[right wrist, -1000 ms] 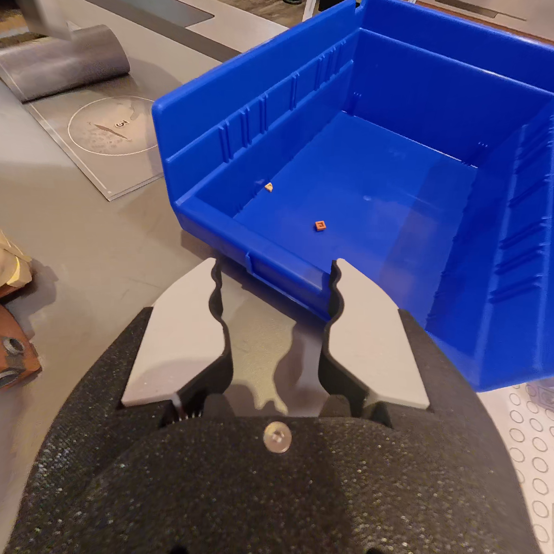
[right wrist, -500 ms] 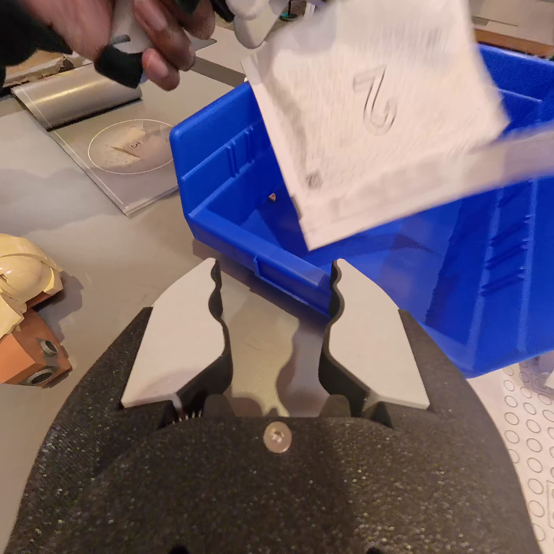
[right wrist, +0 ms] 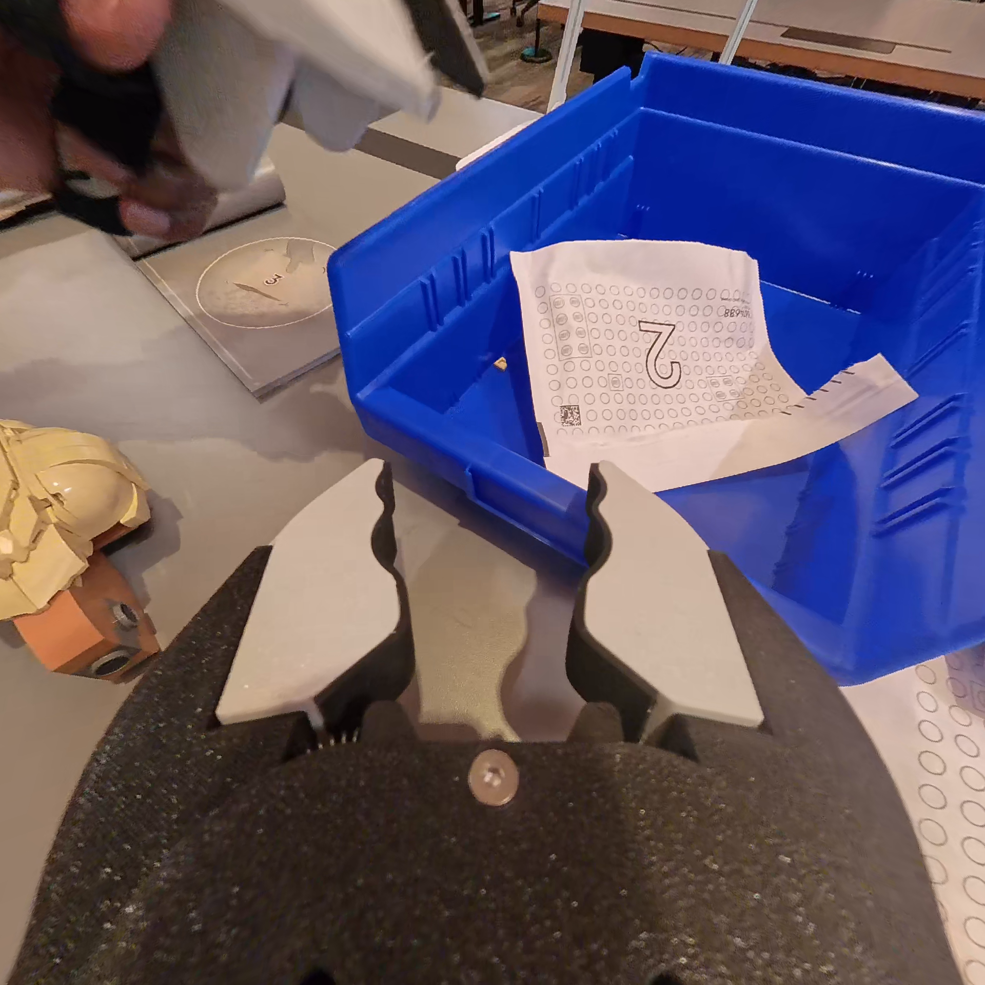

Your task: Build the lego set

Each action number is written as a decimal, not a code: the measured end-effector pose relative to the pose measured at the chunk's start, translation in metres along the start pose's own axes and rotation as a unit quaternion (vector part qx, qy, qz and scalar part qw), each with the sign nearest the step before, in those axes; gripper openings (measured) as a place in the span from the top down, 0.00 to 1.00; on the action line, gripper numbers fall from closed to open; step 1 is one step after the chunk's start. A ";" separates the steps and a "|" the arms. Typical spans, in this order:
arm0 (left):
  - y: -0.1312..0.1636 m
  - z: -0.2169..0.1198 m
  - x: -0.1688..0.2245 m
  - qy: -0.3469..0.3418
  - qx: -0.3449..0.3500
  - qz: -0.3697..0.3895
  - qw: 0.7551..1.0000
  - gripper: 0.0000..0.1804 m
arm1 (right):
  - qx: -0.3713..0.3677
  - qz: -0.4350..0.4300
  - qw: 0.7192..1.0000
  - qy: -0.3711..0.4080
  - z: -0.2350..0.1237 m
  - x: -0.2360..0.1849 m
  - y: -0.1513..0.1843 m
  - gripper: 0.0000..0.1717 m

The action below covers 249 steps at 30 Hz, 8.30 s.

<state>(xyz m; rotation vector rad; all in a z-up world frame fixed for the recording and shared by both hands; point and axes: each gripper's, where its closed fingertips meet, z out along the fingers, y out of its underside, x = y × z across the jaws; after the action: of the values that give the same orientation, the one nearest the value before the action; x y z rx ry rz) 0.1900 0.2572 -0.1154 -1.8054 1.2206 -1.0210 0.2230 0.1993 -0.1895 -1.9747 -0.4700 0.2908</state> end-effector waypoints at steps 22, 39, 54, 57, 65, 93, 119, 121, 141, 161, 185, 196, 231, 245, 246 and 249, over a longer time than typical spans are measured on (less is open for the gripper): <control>0.090 -0.100 0.009 -0.118 0.108 0.134 0.978 0.75 | 0.038 0.024 0.995 0.088 -0.030 0.054 -0.020 0.60; 0.117 -0.106 0.033 -0.087 0.115 0.127 0.981 0.76 | -0.140 0.077 0.982 0.096 -0.019 0.132 0.007 0.92; 0.121 -0.103 0.030 -0.089 0.108 0.124 0.982 0.77 | -0.104 0.061 0.987 0.107 -0.028 0.131 -0.029 0.97; 0.123 -0.102 0.031 -0.086 0.106 0.124 0.983 0.77 | -0.082 0.061 0.989 0.111 -0.037 0.131 -0.047 0.97; 0.122 -0.103 0.031 -0.088 0.105 0.127 0.982 0.77 | -0.024 0.077 0.985 0.151 -0.091 0.163 -0.086 0.97; 0.123 -0.097 0.027 -0.091 0.100 0.128 0.982 0.77 | 0.177 0.409 0.737 0.507 -0.487 0.417 0.148 0.96; 0.130 -0.092 0.044 -0.050 0.082 0.171 0.981 0.73 | 0.049 0.224 0.888 0.399 -0.396 0.347 0.123 0.76; 0.128 -0.096 0.045 -0.035 0.086 0.157 0.983 0.70 | 0.018 0.176 0.929 0.326 -0.350 0.303 0.100 0.76; 0.180 -0.157 0.077 0.089 0.017 0.128 0.988 0.63 | -0.187 -0.124 0.940 -0.257 -0.026 -0.144 0.059 0.74; 0.209 -0.209 0.102 -0.063 0.060 0.098 0.991 0.66 | -0.154 -0.184 0.916 -0.321 0.047 -0.241 0.018 0.90; 0.109 -0.069 0.176 0.028 0.104 0.188 0.976 0.67 | -0.104 -0.074 0.987 0.094 -0.126 0.098 0.027 0.77; 0.022 0.077 0.166 0.018 0.111 0.204 0.972 0.67 | -0.153 -0.003 0.969 0.192 -0.154 0.306 0.031 0.80; -0.026 0.245 0.058 -0.034 -0.173 0.219 0.960 0.82 | -0.207 0.052 0.972 0.100 -0.076 0.313 0.012 0.92; -0.079 0.312 0.095 -0.036 -0.103 0.216 0.970 0.82 | -0.143 0.095 0.981 0.085 -0.101 0.322 -0.004 0.92; -0.080 0.316 0.096 -0.038 -0.106 0.220 0.969 0.82 | -0.140 0.095 0.982 0.085 -0.102 0.323 -0.005 0.92; -0.082 0.326 0.095 -0.042 -0.111 0.232 0.965 0.83 | -0.137 0.091 0.982 0.088 -0.104 0.324 -0.006 0.92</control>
<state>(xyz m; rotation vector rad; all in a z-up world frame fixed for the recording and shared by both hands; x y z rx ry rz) 0.5352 0.2326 -0.1630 -1.5892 1.6546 -0.5539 0.5531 0.2633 -0.1379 -2.2939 -0.2227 0.1699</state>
